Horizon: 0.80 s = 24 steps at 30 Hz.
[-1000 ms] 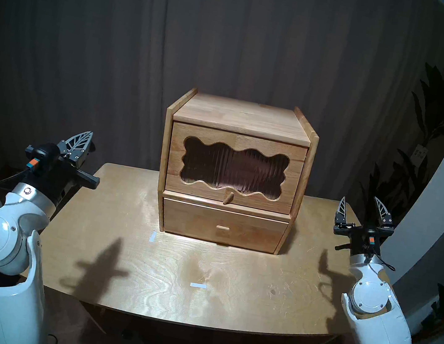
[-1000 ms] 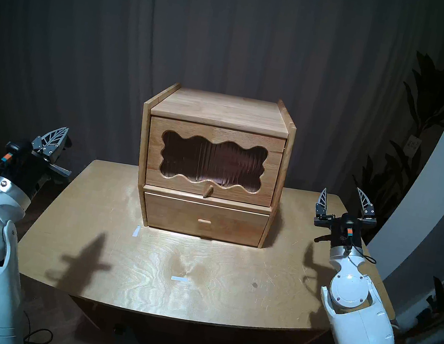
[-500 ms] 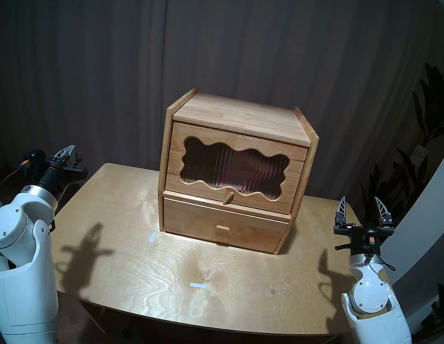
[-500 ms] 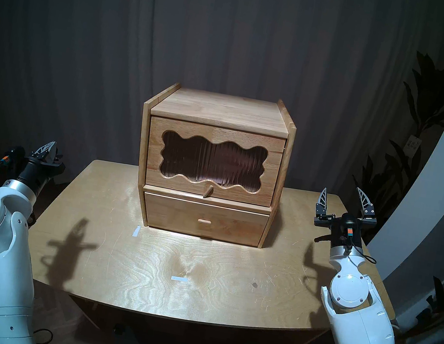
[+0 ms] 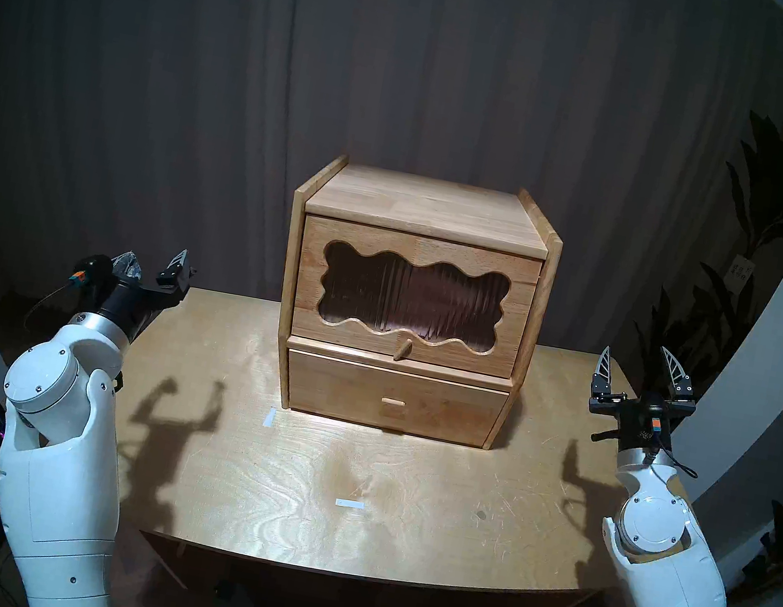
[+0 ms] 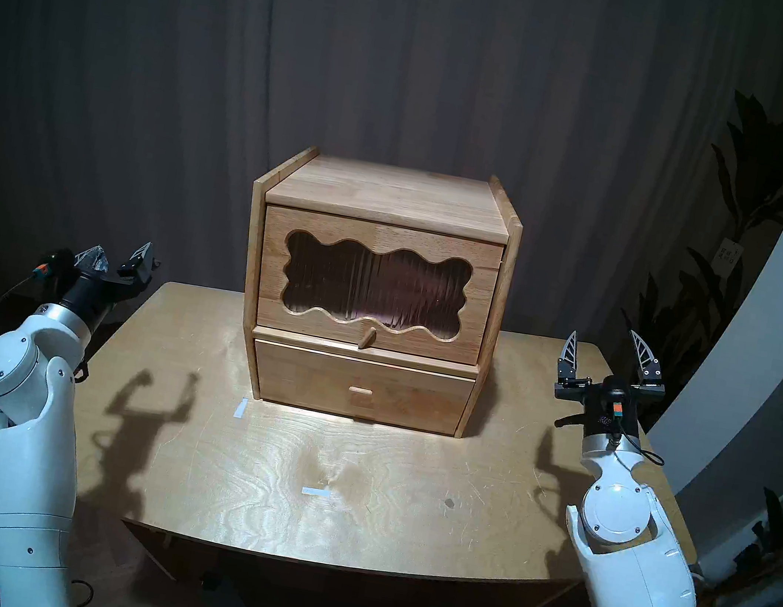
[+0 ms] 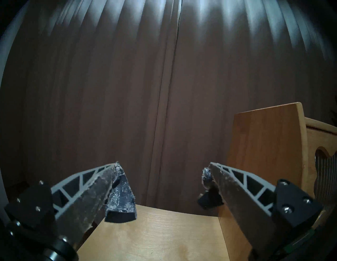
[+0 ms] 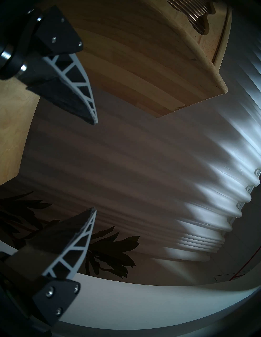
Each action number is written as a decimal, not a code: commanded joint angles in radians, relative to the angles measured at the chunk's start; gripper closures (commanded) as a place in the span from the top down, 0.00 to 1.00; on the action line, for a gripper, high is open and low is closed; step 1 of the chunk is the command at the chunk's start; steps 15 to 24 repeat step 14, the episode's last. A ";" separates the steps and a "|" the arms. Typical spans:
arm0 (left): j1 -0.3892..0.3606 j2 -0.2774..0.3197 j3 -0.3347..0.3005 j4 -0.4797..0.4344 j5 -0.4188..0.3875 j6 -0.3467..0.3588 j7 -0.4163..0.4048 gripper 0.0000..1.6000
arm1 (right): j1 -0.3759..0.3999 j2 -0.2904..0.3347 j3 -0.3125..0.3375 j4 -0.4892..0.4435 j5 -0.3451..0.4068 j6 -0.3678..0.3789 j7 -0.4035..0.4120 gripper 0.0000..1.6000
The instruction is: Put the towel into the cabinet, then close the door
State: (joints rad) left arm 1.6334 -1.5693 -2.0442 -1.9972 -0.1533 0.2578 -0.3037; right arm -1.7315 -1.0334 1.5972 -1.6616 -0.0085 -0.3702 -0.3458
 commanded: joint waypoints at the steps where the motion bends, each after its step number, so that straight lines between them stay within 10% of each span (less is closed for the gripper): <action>1: 0.001 0.021 0.017 -0.030 0.036 -0.054 -0.006 1.00 | 0.024 -0.012 0.012 -0.020 -0.030 0.006 -0.040 1.00; 24: 0.000 0.014 0.016 -0.028 0.048 -0.067 -0.010 1.00 | 0.034 -0.039 0.013 0.000 0.000 0.018 -0.050 1.00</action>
